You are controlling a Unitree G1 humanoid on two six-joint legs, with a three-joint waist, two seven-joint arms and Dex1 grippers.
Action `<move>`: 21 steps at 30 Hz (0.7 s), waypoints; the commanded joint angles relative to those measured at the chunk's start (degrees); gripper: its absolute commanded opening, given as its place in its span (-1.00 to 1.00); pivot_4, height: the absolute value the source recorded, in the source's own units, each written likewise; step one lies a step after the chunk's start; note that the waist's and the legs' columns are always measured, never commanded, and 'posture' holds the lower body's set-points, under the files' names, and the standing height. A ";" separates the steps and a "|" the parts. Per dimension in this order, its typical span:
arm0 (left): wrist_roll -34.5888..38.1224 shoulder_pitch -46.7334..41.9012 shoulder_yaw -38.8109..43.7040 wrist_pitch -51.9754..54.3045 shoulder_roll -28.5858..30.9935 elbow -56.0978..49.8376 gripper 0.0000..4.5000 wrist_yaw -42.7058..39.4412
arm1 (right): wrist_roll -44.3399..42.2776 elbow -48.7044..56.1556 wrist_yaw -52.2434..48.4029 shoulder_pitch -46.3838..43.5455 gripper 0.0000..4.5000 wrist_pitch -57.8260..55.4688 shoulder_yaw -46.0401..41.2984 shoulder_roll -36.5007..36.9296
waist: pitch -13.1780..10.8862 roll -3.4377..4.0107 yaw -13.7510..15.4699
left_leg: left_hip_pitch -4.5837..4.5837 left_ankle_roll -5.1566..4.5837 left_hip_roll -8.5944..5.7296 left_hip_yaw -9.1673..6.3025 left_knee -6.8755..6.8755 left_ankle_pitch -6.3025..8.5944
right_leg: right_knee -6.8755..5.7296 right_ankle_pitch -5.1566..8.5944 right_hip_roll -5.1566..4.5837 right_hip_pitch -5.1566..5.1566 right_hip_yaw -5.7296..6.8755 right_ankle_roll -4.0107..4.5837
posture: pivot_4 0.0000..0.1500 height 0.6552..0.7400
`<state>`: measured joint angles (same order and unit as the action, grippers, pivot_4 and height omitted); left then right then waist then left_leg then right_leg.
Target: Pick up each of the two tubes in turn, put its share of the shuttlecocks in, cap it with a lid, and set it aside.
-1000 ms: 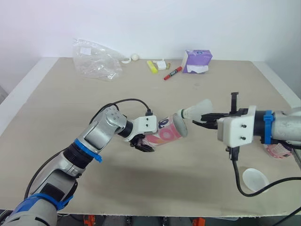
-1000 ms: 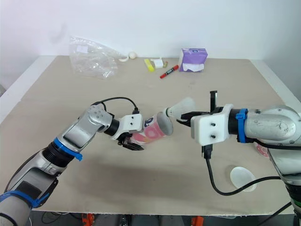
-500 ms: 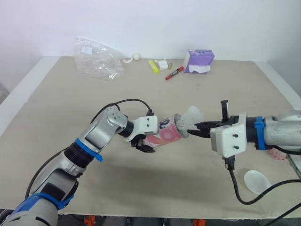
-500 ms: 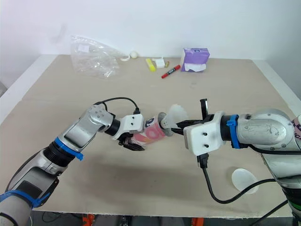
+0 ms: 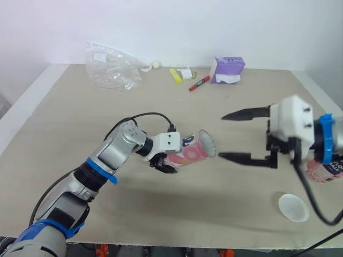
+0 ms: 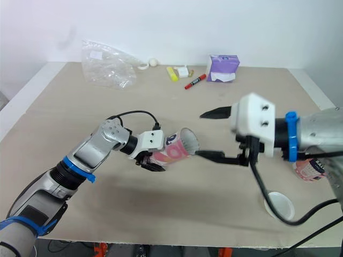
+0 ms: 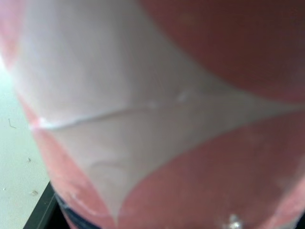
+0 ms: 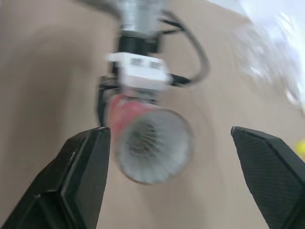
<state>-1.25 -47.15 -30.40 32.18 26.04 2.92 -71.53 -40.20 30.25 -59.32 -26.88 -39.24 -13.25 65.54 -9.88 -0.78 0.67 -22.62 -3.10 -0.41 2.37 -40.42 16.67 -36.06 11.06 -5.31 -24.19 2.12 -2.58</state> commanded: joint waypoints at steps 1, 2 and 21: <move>-0.77 -0.05 -1.52 -1.02 -0.30 0.79 0.32 -0.14 | 2.98 -5.19 3.68 -3.58 0.60 -0.93 3.66 -2.34 | 0.01 0.00 -0.04 | 0.00 0.00 0.00 0.01 0.00 0.00 | 0.00 -0.01 0.00 0.00 -0.01 0.00 | 1.00 1.00; -0.87 -0.11 -1.59 -1.19 -0.34 0.90 0.32 -0.13 | 3.84 -6.03 4.10 -4.43 0.41 -1.22 5.11 -2.94 | 0.01 0.02 -0.05 | 0.01 0.00 0.00 0.01 0.00 0.00 | 0.00 -0.01 0.01 0.00 -0.01 0.00 | 1.00 1.00; -1.05 -0.07 -1.26 -0.97 -1.16 1.40 0.32 0.42 | 15.88 -1.95 -0.93 -18.01 -0.99 -6.76 31.52 -8.43 | 0.03 0.05 0.05 | -0.09 0.00 -0.07 -0.10 -0.01 -0.01 | 0.00 -0.11 -0.01 -0.05 0.09 -0.31 | 1.00 1.00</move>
<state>-1.79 -47.50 -30.54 31.25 25.56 3.51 -71.71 -26.30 27.02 -59.03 -43.33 -45.60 16.53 56.82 -9.85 -0.72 0.72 -22.72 -3.10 -0.48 2.27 -40.43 16.66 -36.06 10.95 -5.32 -24.25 2.23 -2.89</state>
